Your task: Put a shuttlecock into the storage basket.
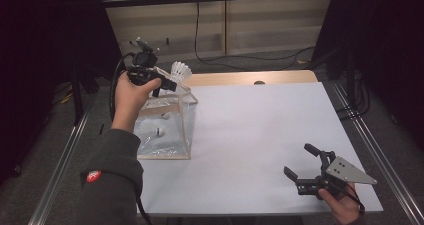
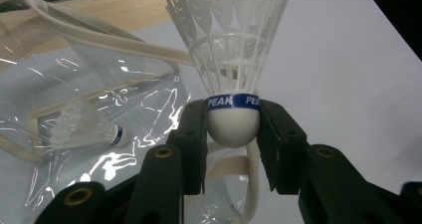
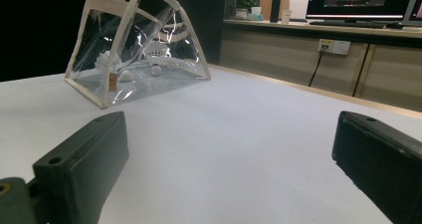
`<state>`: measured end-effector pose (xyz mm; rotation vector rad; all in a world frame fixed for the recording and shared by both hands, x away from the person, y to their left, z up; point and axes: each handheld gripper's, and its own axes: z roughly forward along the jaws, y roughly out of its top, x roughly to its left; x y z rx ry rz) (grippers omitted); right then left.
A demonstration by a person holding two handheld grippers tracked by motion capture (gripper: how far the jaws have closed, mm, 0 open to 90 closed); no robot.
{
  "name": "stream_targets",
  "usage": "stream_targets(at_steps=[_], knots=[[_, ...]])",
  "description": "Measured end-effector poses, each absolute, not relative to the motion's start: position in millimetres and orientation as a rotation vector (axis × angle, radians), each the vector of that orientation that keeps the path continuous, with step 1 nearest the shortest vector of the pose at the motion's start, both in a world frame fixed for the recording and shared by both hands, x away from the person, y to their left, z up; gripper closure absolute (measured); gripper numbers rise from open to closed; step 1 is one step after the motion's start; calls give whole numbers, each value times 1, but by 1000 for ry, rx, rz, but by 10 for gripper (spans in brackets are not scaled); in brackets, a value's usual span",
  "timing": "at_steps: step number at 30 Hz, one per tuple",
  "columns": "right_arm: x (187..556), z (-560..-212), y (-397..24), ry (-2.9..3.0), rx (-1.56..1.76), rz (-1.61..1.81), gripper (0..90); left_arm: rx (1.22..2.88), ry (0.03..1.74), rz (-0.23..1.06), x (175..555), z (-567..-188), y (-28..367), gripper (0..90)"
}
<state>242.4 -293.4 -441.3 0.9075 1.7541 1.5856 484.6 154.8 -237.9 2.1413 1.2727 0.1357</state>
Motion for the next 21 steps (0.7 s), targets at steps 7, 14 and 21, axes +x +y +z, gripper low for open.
stream_targets(at_steps=[7,14,21], knots=[[242,-441,-294,1752,906,1585,10,2127,1304,143,487,-240,159,654],[242,-441,-294,1753,904,1585,10,2115,1325,160,488,-238,164,654],[242,-441,-294,1752,904,1584,10,2106,1352,175,488,-238,170,655]])
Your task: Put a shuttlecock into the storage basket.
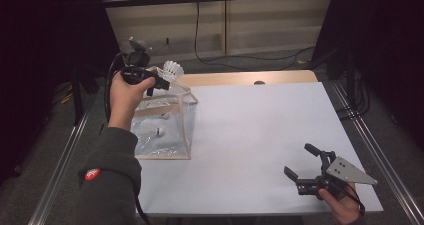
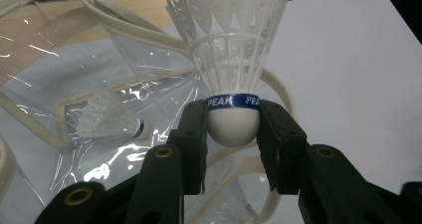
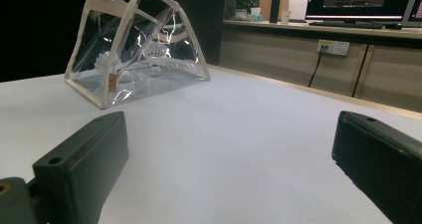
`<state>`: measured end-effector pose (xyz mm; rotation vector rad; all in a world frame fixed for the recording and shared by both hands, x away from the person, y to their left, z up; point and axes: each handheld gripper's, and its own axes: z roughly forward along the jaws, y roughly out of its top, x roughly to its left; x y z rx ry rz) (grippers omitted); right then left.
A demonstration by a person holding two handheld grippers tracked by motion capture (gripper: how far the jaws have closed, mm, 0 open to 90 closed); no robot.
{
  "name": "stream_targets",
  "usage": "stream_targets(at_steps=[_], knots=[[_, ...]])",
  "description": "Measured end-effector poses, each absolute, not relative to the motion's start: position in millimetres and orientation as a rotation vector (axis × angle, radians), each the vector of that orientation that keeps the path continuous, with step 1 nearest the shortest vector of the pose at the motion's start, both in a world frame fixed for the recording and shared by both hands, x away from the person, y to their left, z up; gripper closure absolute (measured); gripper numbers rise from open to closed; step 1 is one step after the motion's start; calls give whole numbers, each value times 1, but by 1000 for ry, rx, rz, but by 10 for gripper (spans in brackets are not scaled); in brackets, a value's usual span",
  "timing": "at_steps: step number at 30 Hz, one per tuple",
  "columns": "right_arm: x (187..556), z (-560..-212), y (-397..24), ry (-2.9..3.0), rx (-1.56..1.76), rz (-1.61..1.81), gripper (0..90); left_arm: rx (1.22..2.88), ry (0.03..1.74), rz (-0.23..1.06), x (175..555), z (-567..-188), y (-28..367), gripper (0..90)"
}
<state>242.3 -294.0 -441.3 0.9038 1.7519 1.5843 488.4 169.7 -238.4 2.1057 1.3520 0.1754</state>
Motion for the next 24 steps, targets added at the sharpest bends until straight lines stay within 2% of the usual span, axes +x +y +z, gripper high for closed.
stream_targets(at_steps=[24], knots=[[242,-441,-295,1751,907,1581,10,2091,1410,211,490,-238,179,654]])
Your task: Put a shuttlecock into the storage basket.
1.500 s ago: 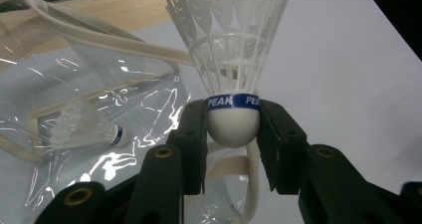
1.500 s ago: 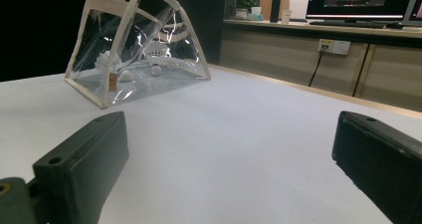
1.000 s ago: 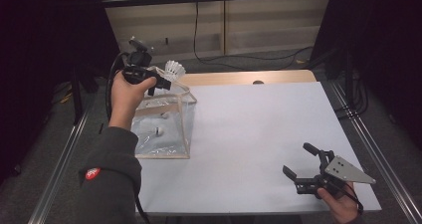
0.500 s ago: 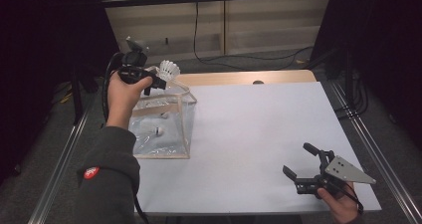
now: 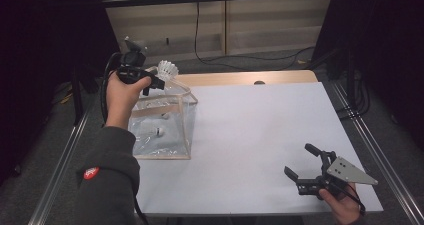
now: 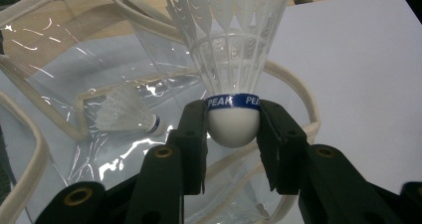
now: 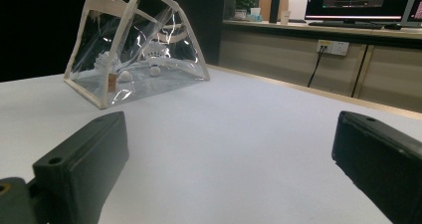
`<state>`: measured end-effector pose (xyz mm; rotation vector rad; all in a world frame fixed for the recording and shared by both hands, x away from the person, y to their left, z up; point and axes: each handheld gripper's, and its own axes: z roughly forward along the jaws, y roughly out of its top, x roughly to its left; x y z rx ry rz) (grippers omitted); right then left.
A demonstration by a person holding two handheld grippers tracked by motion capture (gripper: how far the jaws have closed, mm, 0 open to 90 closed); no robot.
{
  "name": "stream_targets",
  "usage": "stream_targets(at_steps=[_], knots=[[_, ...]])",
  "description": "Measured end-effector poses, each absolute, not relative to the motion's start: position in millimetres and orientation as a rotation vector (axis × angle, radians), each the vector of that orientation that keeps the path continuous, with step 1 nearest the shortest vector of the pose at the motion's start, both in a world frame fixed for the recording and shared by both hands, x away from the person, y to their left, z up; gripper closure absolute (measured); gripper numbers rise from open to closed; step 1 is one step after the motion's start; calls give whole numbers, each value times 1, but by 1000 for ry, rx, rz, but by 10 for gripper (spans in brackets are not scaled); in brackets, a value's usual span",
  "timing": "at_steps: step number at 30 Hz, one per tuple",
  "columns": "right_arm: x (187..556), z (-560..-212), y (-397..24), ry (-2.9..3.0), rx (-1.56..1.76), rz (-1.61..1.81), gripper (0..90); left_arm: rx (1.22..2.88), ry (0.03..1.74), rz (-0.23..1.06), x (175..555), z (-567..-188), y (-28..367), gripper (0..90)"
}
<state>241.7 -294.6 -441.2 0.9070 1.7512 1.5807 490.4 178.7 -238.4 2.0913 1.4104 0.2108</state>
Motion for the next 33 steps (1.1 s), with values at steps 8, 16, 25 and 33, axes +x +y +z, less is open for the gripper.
stream_targets(at_steps=[8,16,25,33], knots=[[242,-441,-295,1749,906,1580,11,2086,1423,219,491,-238,181,654],[242,-441,-295,1751,908,1581,10,2071,1433,222,491,-237,183,654],[241,-441,-295,1752,907,1580,10,2074,1444,232,492,-238,186,654],[241,-441,-295,1752,909,1581,11,2069,1459,239,493,-238,189,655]])
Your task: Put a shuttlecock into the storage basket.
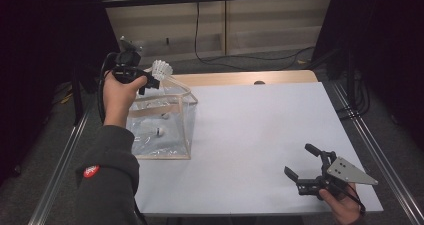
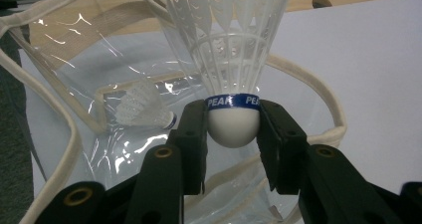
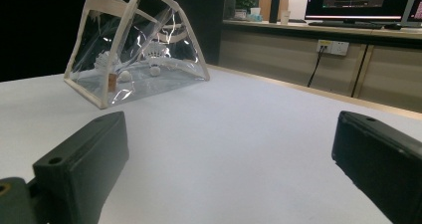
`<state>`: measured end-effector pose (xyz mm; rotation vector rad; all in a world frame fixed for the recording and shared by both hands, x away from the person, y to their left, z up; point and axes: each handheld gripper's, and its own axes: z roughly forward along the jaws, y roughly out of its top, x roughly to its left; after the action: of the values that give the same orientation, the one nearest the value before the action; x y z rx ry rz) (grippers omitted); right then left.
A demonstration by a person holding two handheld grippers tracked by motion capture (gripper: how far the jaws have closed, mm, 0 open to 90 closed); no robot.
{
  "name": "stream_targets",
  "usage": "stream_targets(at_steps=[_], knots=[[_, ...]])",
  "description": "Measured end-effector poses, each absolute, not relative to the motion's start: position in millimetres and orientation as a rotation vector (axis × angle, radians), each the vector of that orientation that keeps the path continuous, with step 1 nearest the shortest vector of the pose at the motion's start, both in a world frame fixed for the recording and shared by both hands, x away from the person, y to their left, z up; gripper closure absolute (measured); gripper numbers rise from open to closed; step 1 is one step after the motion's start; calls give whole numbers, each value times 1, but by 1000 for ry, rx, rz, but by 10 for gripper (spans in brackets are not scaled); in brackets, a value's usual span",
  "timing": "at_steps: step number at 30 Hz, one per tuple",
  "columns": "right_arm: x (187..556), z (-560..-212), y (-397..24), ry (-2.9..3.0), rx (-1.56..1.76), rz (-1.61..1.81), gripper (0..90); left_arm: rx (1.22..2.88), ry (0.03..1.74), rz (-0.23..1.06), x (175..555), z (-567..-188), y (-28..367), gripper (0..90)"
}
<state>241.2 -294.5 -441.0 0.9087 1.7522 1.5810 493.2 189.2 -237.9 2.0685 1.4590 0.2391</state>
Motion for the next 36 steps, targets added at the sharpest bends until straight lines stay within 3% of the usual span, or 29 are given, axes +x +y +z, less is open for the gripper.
stream_targets(at_steps=[36], knots=[[241,-441,-295,1751,909,1579,10,2044,1533,274,499,-247,201,654]])
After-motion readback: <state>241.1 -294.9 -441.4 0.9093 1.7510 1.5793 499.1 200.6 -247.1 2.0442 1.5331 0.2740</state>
